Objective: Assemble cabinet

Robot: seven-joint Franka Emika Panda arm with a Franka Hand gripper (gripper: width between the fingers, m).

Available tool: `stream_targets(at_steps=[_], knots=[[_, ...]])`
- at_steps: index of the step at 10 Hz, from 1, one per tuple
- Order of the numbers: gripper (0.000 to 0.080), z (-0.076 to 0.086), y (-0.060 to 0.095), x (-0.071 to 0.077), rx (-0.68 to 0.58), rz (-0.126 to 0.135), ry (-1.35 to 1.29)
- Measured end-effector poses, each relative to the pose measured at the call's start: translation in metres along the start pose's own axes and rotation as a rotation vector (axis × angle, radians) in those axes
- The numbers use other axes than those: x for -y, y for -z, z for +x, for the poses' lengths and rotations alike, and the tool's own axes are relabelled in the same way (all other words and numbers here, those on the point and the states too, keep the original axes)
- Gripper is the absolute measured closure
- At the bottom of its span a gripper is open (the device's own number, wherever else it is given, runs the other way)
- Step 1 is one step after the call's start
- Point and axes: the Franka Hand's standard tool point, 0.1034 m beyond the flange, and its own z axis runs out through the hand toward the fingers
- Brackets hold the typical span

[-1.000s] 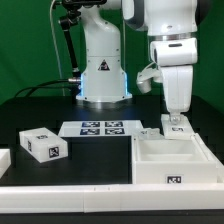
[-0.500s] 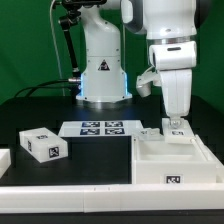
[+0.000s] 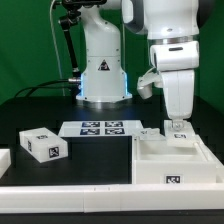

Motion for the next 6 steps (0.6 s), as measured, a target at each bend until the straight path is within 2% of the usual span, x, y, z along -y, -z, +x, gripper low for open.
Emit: stream_targets(at_steps=[4,6], knots=[[0.0731,-0.001,-0.001,-0.031,-0.018,-0.025,-0.027],[0.0731,-0.002,0.000,-0.055,-0.030,-0.047,-0.045]])
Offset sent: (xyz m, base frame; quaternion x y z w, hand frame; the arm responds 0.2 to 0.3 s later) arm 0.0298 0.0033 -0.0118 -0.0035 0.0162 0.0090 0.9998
